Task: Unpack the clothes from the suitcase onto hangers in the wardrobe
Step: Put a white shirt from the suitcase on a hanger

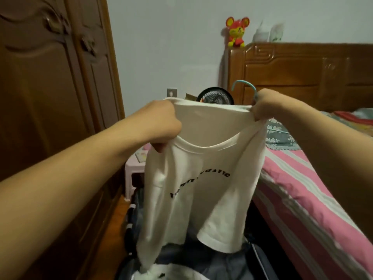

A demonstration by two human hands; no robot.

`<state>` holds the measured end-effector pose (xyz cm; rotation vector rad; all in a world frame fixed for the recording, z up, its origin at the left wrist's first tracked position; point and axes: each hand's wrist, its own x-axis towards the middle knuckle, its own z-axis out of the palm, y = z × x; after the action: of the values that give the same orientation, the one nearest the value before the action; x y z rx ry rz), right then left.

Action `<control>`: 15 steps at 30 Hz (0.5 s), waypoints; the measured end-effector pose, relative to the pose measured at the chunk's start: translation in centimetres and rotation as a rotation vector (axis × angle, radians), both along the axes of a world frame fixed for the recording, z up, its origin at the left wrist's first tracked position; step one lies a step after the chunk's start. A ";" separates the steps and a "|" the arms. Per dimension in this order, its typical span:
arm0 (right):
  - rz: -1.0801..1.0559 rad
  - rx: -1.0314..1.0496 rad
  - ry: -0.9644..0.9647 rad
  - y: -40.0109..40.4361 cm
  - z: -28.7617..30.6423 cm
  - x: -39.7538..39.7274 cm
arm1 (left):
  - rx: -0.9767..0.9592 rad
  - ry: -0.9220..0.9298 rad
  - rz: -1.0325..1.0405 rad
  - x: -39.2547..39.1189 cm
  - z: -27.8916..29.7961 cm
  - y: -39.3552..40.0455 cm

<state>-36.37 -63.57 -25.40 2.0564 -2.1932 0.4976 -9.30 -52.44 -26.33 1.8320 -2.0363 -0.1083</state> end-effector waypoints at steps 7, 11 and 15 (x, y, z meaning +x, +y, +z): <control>0.193 0.283 -0.129 2.0 -15.7 0.8 | 0.081 -0.260 0.129 1.0 -17.0 -0.3; 0.141 0.564 -0.230 4.3 -31.2 -0.1 | 0.375 -0.273 -0.056 3.7 -31.4 1.1; 0.106 0.593 -0.404 5.9 -40.0 -0.3 | 0.439 -0.227 -0.276 4.4 -39.7 3.0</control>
<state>-36.71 -57.69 -65.42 2.5557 -2.7340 0.3139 -4.91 -49.42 -65.98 1.8577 -2.5823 -0.4792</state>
